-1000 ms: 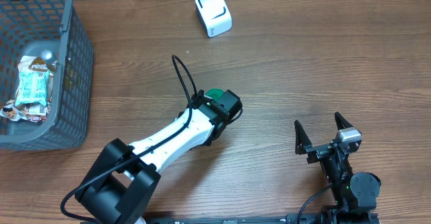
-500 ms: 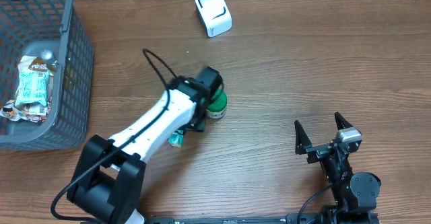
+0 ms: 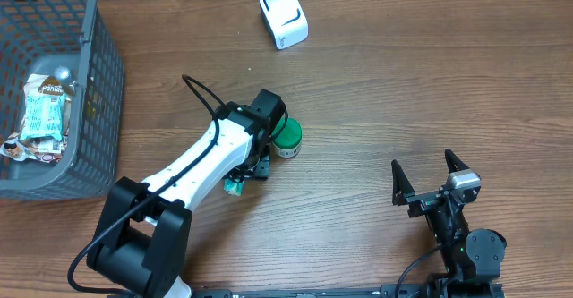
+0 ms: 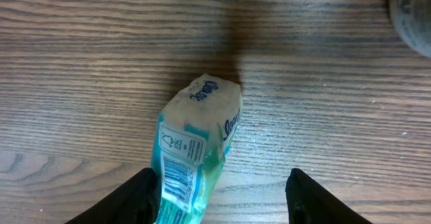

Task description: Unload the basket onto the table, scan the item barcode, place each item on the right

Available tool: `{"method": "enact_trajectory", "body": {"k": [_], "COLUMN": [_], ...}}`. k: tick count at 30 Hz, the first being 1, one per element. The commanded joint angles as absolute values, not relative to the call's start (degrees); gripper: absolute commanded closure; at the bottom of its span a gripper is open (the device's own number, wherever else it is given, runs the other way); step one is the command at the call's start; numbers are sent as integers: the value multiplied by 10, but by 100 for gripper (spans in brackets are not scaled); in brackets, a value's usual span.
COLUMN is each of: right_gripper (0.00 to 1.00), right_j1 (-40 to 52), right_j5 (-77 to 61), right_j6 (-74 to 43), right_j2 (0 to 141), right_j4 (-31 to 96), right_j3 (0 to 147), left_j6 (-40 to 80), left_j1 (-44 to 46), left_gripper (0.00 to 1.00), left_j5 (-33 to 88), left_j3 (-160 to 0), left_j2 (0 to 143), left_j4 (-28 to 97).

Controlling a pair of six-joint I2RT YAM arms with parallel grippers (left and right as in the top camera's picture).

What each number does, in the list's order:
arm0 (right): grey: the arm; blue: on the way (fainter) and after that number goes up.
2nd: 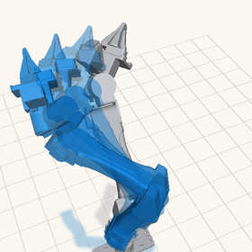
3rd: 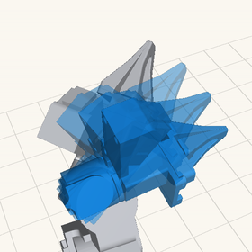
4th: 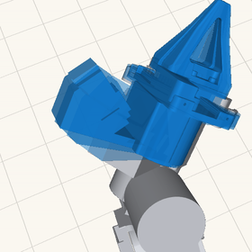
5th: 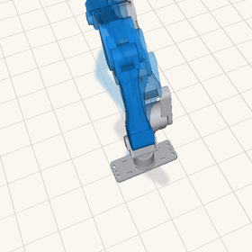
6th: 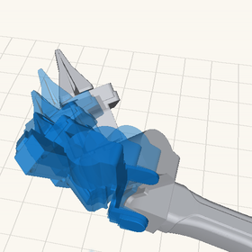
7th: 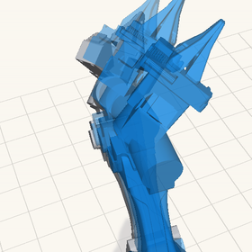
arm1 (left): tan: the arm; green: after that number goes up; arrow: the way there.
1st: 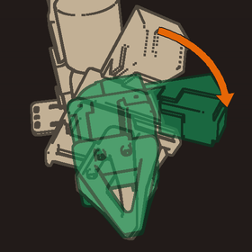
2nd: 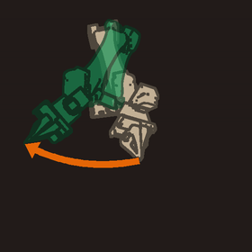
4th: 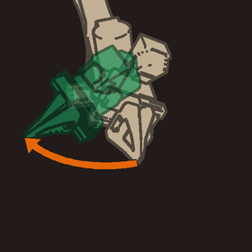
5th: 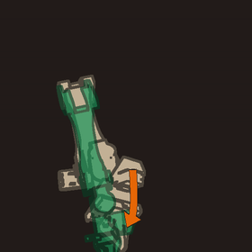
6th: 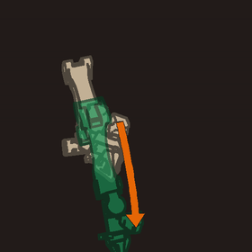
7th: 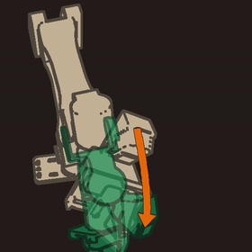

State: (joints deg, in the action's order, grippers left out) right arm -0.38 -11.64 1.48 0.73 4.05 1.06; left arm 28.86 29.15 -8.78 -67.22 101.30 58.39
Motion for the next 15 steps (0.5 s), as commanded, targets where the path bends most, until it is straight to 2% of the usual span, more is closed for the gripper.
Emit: {"method": "enact_trajectory", "body": {"k": [1,15], "right_gripper": [0,0], "right_j1": [-6,-6], "right_j5": [-117,-117], "right_j6": [16,16], "right_j2": [2,2], "right_j4": [37,37], "right_j3": [4,4], "left_j6": [283,283], "left_j1": [292,291], "left_gripper": [43,40], "left_j5": [-86,-117], "left_j3": [-663,-663], "left_j2": [1016,1016], "left_j4": [576,562]}}
